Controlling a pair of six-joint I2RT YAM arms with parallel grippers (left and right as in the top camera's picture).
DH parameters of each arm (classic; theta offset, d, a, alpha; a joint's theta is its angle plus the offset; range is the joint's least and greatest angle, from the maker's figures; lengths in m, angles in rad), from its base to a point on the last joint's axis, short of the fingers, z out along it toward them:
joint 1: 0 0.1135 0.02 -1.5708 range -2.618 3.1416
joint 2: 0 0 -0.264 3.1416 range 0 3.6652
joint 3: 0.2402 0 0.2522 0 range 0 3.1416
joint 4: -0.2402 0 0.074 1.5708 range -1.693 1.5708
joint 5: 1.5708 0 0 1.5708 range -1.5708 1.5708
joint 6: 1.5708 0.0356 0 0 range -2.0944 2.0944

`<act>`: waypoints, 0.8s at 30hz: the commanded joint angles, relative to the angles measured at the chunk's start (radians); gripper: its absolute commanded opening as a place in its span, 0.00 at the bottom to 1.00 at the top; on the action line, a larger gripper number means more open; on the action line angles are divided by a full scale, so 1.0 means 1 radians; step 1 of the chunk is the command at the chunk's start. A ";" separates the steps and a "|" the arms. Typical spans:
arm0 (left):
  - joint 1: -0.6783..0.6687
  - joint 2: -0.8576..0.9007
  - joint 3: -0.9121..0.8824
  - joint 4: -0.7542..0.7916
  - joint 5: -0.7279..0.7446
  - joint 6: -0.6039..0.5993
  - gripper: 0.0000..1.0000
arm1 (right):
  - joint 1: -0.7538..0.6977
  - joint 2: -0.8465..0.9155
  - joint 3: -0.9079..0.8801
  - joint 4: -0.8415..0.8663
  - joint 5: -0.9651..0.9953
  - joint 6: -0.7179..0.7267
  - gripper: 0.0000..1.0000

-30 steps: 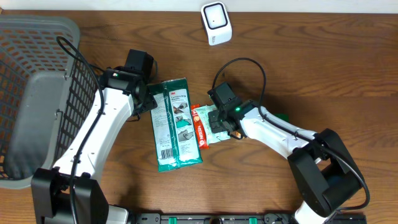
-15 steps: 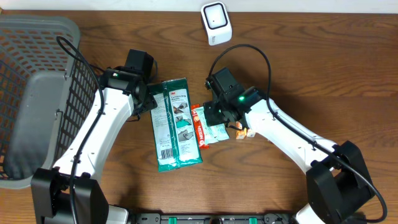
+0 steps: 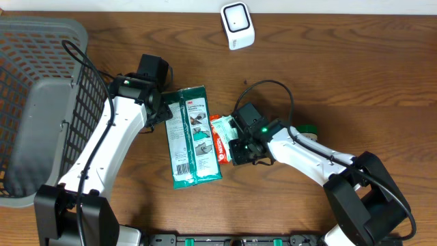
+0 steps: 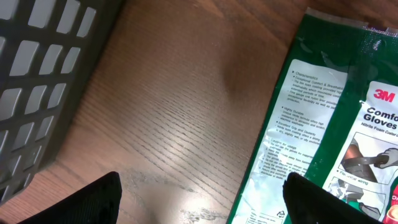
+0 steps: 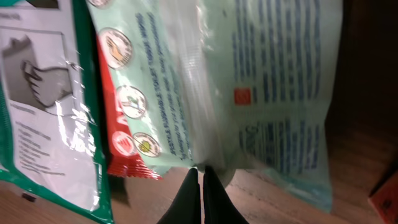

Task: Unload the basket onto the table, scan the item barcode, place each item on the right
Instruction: 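Close the right gripper on the pale green wipes pack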

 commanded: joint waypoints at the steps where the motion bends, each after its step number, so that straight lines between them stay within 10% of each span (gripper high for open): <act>1: 0.002 0.004 0.003 -0.006 -0.013 -0.008 0.84 | -0.007 0.002 0.031 -0.012 0.011 0.013 0.01; 10: 0.002 0.004 0.003 -0.006 -0.013 -0.008 0.84 | -0.033 -0.035 0.351 -0.248 0.004 -0.130 0.06; 24: 0.002 0.004 0.003 -0.006 -0.013 -0.008 0.84 | -0.034 0.108 0.346 -0.044 0.050 -0.038 0.01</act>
